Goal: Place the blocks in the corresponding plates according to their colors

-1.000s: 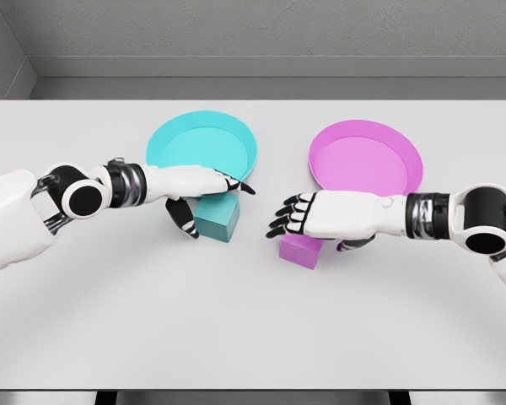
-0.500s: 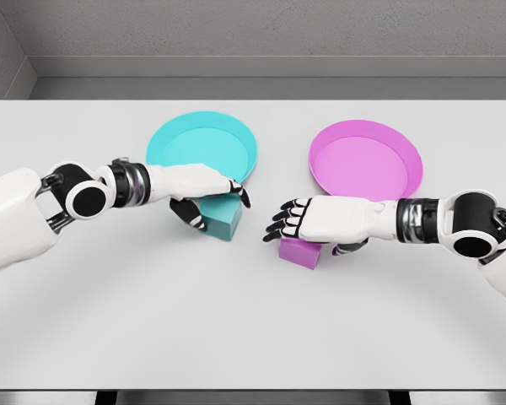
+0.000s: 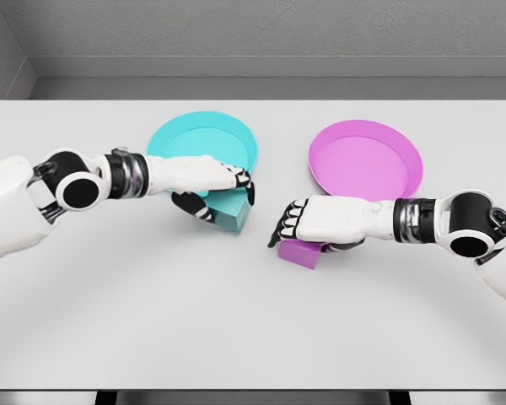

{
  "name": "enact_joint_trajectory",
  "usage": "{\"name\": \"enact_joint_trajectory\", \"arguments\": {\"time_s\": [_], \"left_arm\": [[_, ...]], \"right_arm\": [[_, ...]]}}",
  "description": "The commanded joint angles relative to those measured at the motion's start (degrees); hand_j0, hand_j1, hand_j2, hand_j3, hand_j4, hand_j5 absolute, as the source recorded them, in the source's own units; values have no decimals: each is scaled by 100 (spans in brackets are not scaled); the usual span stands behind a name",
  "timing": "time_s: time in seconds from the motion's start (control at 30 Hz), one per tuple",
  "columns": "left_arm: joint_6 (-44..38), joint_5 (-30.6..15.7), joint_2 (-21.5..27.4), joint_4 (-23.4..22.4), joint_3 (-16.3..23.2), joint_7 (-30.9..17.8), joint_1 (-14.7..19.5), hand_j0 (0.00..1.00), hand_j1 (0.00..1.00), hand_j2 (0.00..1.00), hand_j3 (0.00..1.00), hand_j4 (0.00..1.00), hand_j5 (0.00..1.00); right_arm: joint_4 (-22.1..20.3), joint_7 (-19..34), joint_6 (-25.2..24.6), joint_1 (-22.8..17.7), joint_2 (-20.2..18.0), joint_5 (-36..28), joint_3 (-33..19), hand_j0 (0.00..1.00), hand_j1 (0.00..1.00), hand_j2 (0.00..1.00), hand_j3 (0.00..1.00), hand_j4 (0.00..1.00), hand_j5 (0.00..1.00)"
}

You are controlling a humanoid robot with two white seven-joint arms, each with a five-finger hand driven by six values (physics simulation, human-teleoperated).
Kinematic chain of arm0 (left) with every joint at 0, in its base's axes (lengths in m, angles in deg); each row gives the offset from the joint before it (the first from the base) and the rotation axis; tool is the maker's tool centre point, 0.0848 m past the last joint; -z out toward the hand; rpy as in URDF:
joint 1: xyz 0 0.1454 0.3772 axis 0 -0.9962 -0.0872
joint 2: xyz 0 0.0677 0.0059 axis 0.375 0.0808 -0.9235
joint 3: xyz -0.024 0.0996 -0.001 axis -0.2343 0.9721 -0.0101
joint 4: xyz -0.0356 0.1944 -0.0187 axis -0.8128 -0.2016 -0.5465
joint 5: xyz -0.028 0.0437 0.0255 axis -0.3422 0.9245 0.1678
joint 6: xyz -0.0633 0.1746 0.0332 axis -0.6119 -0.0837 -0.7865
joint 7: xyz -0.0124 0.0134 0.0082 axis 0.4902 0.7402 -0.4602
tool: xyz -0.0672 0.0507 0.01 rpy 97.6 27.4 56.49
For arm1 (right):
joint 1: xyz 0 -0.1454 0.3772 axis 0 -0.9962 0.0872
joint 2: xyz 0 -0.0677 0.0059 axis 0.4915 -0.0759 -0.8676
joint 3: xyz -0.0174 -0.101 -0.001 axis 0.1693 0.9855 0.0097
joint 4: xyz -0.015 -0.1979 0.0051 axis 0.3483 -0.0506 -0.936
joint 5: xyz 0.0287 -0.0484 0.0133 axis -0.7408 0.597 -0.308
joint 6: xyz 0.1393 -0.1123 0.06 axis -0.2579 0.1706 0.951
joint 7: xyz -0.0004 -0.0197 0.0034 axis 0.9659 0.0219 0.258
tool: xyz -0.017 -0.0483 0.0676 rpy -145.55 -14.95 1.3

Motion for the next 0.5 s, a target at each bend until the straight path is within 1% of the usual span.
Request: {"name": "enact_joint_trajectory", "arguments": {"time_s": [0.0,0.07,0.17,0.2,0.3,0.37,0.4,0.47], "left_arm": [[219,-91,87,10,-12,15,9,41,41,41,41,41,41],[254,-144,174,2,-21,15,88,41,41,41,41,41,41],[236,-144,201,-42,-39,24,255,40,40,40,40,40,40],[236,-152,262,-42,-39,50,264,40,40,40,40,40,40],[175,-152,271,-77,-56,50,422,40,40,40,40,40,40],[184,-152,210,-490,-56,50,562,40,40,40,40,40,40],[175,-152,183,-622,-56,50,624,40,40,40,40,40,40],[175,-152,-80,-1167,-56,50,773,40,40,40,40,40,40]], "right_arm": [[2,-2,-15,0,-3,-37,-3,76,76,76,76,76,76],[2,-2,-15,0,6,-37,-11,73,73,73,73,73,73],[20,-2,-15,0,15,-37,-20,73,73,73,73,73,73],[20,-2,-15,-9,15,-45,-20,71,71,71,71,71,71],[29,-2,-15,0,15,-80,-64,68,68,68,68,68,68],[29,-2,-15,9,15,-98,-73,67,67,67,67,67,67],[29,-2,-15,9,24,-107,-82,67,67,67,67,67,67],[55,-2,-15,18,24,-124,-82,67,67,67,67,67,67]]}}
